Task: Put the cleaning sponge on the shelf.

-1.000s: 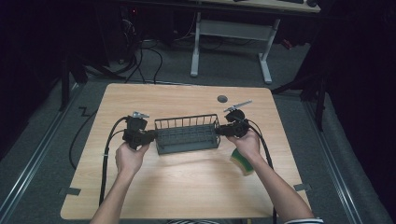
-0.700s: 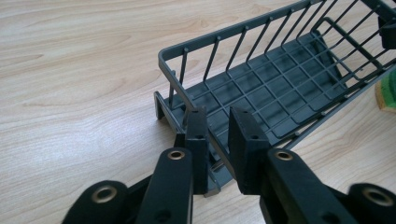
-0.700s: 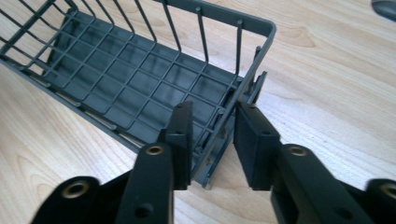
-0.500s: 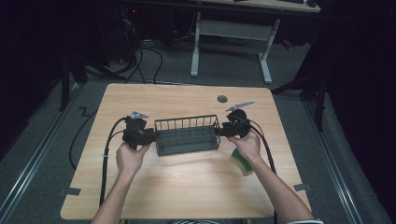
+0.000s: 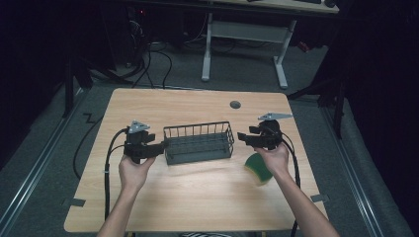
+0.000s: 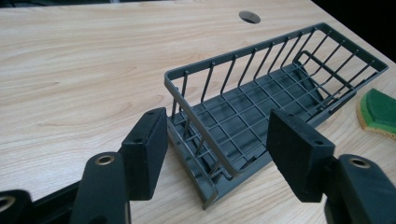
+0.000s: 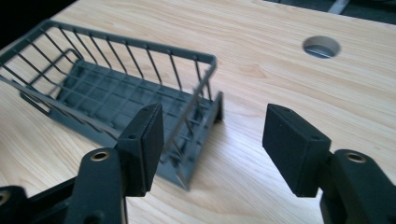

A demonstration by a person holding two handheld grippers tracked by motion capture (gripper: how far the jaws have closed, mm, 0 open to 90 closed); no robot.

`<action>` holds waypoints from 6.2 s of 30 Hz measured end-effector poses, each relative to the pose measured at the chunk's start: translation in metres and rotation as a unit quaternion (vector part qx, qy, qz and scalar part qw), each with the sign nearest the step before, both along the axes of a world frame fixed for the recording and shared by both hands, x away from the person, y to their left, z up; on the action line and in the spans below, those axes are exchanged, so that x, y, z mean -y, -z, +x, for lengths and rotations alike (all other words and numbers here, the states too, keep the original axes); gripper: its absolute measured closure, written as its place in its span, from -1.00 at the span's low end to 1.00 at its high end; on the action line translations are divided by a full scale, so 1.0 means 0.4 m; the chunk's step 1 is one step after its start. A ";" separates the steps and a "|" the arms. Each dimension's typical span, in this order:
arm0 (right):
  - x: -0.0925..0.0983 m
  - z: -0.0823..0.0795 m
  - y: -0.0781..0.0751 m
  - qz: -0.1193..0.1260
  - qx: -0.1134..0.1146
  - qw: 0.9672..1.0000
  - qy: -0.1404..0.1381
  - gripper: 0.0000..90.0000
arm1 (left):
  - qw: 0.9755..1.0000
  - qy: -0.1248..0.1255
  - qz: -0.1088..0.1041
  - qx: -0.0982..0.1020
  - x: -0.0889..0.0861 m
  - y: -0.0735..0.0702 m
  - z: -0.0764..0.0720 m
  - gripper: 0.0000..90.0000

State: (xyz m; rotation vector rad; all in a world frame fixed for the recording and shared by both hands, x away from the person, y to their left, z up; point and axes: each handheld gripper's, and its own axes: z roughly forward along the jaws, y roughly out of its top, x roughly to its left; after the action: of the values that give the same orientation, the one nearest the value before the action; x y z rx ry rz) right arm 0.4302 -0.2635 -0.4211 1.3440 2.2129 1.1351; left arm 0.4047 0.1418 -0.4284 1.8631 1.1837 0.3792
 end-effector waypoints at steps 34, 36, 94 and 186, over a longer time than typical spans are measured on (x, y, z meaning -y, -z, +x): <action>0.145 -0.164 0.127 -0.040 -0.007 0.998 0.051 -0.37 | 0.994 -0.072 0.077 -0.039 -0.101 0.233 -0.068 -0.27; 0.149 -0.162 0.146 -0.032 -0.018 0.998 0.052 -0.40 | 0.993 -0.073 0.086 -0.043 -0.100 0.240 -0.065 -0.29; 0.102 -0.140 0.133 -0.099 -0.073 0.992 -0.013 -0.42 | 0.992 -0.086 0.096 -0.014 -0.097 0.270 -0.072 -0.34; -0.303 0.153 -0.028 -0.174 -0.051 0.979 -0.088 -0.42 | 0.992 -0.086 0.091 -0.015 -0.101 0.270 -0.073 -0.34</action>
State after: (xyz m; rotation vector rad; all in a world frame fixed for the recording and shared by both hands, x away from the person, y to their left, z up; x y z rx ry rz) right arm 0.4913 -0.1424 -0.4097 1.0985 2.4999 0.6959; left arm 0.3754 0.1821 -0.5362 1.9317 1.3750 0.5724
